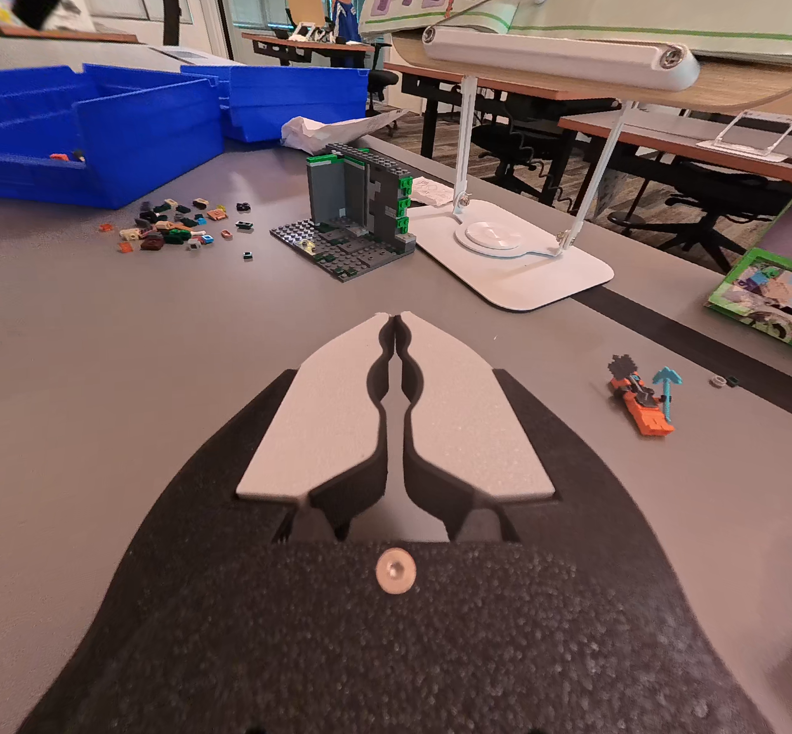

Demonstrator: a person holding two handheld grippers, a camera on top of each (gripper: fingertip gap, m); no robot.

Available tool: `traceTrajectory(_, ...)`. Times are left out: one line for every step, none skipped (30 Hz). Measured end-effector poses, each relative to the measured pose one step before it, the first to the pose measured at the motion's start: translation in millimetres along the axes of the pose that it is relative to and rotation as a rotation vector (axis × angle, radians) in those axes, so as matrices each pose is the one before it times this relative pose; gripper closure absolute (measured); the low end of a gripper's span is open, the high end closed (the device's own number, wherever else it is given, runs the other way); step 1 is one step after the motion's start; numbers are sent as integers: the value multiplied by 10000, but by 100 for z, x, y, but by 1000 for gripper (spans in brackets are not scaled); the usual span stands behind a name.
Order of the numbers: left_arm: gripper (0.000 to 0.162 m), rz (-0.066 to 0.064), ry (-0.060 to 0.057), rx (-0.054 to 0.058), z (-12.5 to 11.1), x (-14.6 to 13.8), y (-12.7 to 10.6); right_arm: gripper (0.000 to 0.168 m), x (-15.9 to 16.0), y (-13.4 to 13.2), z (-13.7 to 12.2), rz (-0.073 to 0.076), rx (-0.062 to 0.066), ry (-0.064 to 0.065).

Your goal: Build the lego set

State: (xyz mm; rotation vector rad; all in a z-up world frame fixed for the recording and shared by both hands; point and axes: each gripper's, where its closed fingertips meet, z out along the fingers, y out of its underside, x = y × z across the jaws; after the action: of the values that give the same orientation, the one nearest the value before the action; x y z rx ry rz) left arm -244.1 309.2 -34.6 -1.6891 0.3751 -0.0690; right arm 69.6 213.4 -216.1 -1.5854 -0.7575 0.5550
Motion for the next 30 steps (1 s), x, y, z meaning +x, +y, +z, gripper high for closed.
traceTrajectory(162,240,-58,-231,-1260,-1081,359,168,-13,7,9,0,-7,-11)
traceTrajectory(162,271,-116,-409,-1158,-1252,777,168,-41,6,9,-7,-8,-14)
traceTrajectory(156,242,-132,-441,-1014,-1359,1005,168,-52,25,6,3,-15,-17)
traceTrajectory(148,152,-175,-529,-841,-1500,1263,168,-57,16,10,-1,-17,-18)
traceTrajectory(144,100,-136,-558,-668,-1510,1465,168,-64,15,24,-21,-20,-3)
traceTrajectory(142,15,-158,-568,-540,-1561,1548,168,-34,34,39,-35,-30,7)
traceTrajectory(141,36,-157,-494,-401,-1514,1514,168,-57,34,32,-40,-31,3)
traceTrajectory(141,89,-89,-579,-183,-1385,1652,168,-47,24,38,-39,-22,0)
traceTrajectory(139,129,18,-739,43,-1137,1909,168,-62,11,25,-33,-18,-8)
traceTrajectory(138,167,64,-712,236,-976,1902,168,-47,25,31,-29,-21,-10)
traceTrajectory(137,204,72,-643,376,-855,1863,168,-17,11,12,-21,-14,2)
traceTrajectory(136,200,236,-684,531,-519,1962,168,-8,0,6,-10,-3,4)
traceTrajectory(137,45,269,-709,665,-378,1988,168,-4,-1,-6,0,1,2)
traceTrajectory(138,-24,169,-652,753,-458,1837,168,3,3,-8,8,-1,2)
traceTrajectory(141,16,293,-742,837,-213,1868,168,-2,4,-2,5,-3,1)
traceTrajectory(142,-9,242,-724,873,-203,1667,168,1,14,18,3,-14,1)
traceTrajectory(143,55,245,-582,819,-105,1298,168,-1,33,14,1,-22,-1)
traceTrajectory(143,20,272,-562,768,-26,1078,168,-1,15,23,-4,-17,1)
traceTrajectory(143,61,233,-525,701,-29,883,168,-3,8,8,-9,-9,3)
traceTrajectory(143,80,142,-537,645,-144,771,168,-16,3,-2,-12,-4,3)
traceTrajectory(143,64,-68,-432,578,-439,516,168,-24,14,6,-13,-6,-9)
traceTrajectory(142,52,32,-345,507,-304,337,168,-20,4,16,-11,-8,-7)
traceTrajectory(142,2,126,-307,441,-153,236,168,-18,3,5,-12,-5,-5)
traceTrajectory(141,21,68,-283,418,-228,168,168,-22,2,-8,-12,-2,-7)
traceTrajectory(139,51,47,-283,410,-223,159,168,-20,1,5,-11,-3,-6)
traceTrajectory(137,50,49,-250,419,-174,110,168,-11,1,-1,-9,-2,-2)
traceTrajectory(137,21,0,-257,401,-244,105,168,0,9,8,-5,-1,3)
traceTrajectory(136,0,-35,-198,349,-285,25,168,1,3,-2,-1,-2,0)
traceTrajectory(136,0,52,-135,291,-111,-44,168,-6,3,-2,4,-2,-3)
traceTrajectory(137,20,9,-71,204,-131,-138,168,6,4,-2,8,-2,-2)
